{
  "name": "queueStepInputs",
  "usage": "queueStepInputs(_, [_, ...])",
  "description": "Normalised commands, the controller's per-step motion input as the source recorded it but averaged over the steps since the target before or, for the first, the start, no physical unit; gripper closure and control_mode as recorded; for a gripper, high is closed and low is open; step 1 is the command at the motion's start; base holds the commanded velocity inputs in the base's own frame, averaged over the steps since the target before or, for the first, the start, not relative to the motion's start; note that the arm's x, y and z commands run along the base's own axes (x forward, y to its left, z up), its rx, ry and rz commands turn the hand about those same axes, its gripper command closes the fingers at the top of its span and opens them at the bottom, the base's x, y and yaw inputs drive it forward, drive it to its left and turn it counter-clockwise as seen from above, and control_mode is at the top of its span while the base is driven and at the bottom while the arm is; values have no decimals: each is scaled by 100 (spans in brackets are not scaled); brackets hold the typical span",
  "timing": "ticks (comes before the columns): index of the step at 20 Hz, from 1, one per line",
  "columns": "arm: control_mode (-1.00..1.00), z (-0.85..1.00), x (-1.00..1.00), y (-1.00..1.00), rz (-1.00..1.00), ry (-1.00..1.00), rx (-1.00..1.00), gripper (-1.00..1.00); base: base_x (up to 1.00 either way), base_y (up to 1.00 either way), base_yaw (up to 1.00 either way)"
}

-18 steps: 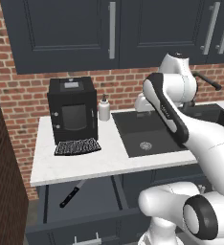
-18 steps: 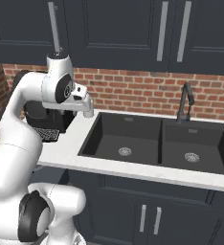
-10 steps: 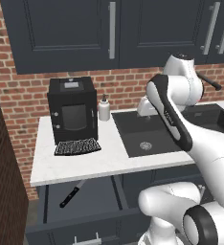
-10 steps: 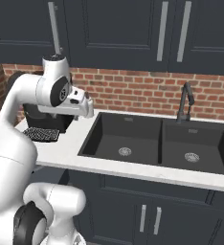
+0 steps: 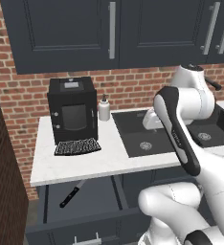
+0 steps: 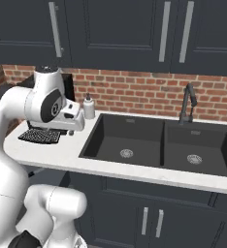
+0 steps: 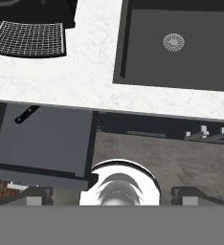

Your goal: Pick up the knife from the drawer and place it on the cutting board. Then place the meat from the plate to the cutting board.

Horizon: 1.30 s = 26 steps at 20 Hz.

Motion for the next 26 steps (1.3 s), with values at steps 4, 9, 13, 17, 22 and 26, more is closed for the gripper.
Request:
queueStepInputs(4, [-100,0,-11,0,0,0,0,-100,0,0,0])
queueStepInputs(9, [-100,0,0,0,0,0,0,-100,0,0,0])
queueStepInputs(13, [100,0,0,0,0,0,0,-100,-2,-1,0])
queueStepInputs(17, [100,0,0,0,0,0,0,-100,-14,-47,21])
queueStepInputs(22, [100,0,0,0,0,0,0,-100,-9,-64,31])
queueStepInputs(26, [100,0,0,0,0,0,0,-100,-11,-68,25])
